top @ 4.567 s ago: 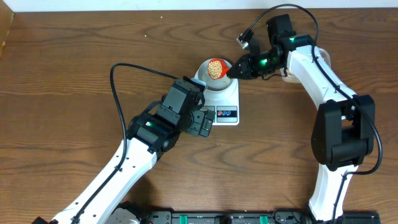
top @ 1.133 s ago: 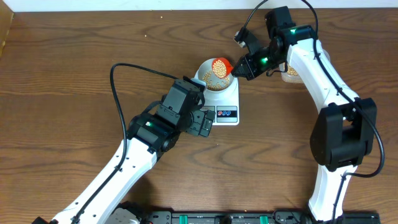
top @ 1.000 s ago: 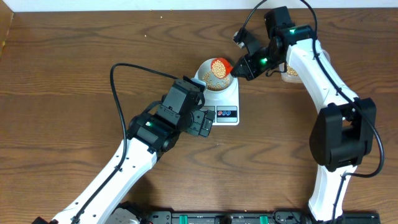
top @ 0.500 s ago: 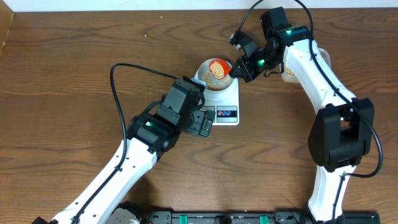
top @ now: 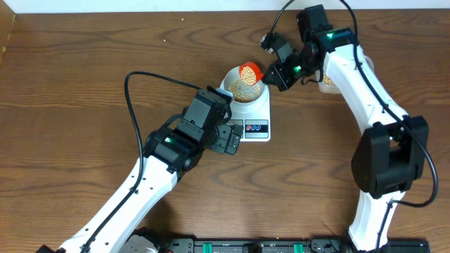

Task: Scoop item into bowl and weigh 50g on scale
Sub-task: 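Keep tilting the red scoop to pour remaining soybeans into the bowl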

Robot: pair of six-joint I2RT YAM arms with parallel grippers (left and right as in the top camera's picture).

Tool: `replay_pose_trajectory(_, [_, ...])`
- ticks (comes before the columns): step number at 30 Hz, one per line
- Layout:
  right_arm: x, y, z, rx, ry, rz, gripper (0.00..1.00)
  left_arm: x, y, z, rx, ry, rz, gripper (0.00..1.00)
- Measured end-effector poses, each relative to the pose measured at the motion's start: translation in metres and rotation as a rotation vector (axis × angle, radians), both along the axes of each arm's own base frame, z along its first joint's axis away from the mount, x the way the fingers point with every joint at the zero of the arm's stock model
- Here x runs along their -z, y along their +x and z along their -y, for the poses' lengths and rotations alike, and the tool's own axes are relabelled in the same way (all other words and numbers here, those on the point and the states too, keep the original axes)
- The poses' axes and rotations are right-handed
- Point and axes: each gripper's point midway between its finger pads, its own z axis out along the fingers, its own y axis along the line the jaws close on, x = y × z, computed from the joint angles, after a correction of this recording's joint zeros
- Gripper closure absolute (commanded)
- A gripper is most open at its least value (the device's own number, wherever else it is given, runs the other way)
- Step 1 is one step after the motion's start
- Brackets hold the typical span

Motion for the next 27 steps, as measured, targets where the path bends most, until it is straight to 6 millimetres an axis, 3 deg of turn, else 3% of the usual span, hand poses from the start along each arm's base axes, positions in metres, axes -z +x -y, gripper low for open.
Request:
replay_pose_trajectory(5, [-0.0088,0.0004,0.0018,0.001,-0.006,0.027,0.99,0.0001,-0.0001,0.0000,0.000,0.000,0.000,0.00])
replay_pose_trajectory(27, [-0.0070,-0.0030,0.0013,-0.001,-0.016,0.015,0.99,0.0001,-0.0001,0.0000,0.000,0.000,0.000,0.00])
